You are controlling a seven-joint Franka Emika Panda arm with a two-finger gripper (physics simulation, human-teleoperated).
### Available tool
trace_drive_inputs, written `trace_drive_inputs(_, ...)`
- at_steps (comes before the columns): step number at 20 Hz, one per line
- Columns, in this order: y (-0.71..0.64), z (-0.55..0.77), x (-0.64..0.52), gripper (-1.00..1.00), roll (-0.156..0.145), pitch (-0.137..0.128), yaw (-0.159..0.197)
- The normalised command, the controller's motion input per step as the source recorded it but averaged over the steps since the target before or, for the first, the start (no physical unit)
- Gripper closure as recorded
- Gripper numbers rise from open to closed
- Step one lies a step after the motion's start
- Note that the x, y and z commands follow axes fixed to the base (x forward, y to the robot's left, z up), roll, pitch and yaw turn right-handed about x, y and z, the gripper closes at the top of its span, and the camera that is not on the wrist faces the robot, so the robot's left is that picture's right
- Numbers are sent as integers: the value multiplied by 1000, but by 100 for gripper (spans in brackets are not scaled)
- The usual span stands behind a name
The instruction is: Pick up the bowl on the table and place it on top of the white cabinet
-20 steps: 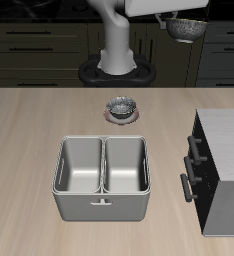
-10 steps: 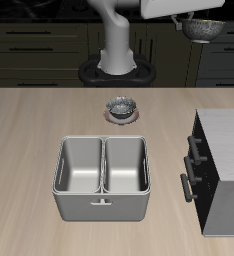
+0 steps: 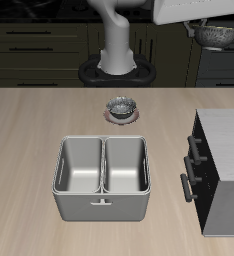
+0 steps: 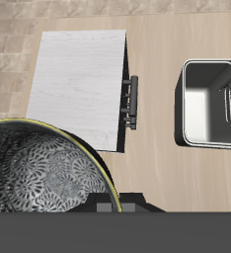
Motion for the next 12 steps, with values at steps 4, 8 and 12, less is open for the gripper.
trace_drive_inputs(4,164,-16,185,100,-4,12,11)
trace_drive_inputs(8,333,-72,231,100,2,11,-5)
trace_drive_inputs(12,263,-65,126,100,17,7,5)
